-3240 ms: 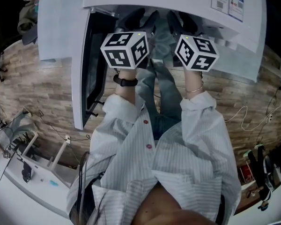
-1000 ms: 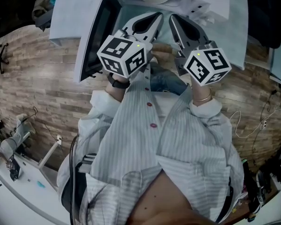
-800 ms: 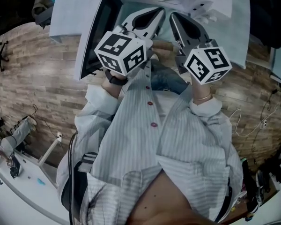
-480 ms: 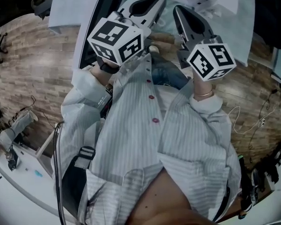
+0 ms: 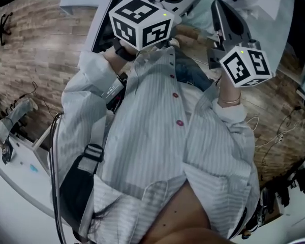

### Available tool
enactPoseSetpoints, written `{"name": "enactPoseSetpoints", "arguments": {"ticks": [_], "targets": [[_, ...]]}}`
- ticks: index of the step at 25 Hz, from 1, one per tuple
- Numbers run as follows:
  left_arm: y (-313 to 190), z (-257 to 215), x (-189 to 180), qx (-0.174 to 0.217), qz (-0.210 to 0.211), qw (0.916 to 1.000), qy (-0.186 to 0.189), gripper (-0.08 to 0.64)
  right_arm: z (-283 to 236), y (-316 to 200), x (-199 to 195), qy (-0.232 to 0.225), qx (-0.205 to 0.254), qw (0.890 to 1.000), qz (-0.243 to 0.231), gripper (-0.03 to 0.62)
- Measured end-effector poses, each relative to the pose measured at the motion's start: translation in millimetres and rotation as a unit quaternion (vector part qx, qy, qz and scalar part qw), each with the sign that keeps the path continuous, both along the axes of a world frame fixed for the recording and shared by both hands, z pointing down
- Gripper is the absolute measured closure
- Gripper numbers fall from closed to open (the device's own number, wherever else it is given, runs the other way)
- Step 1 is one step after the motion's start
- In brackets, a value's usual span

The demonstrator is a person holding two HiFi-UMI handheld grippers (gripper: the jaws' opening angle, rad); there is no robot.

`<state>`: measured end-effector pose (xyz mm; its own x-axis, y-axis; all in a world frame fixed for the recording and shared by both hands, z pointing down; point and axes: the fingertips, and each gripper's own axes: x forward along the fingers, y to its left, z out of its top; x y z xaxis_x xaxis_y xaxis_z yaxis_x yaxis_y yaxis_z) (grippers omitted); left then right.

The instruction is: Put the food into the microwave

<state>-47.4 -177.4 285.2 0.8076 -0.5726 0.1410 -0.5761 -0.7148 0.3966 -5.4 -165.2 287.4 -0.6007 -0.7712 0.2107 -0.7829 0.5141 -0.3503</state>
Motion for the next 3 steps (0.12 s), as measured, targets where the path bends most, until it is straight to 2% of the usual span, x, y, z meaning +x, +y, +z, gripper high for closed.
{"name": "enactPoseSetpoints", "arguments": {"ticks": [3], "targets": [[-3.7,0.2,-1.3,-0.004,0.002,1.0,0.007,0.551,0.4,-1.9,-0.2,0.0,0.0,1.0,0.002,0.56]]}}
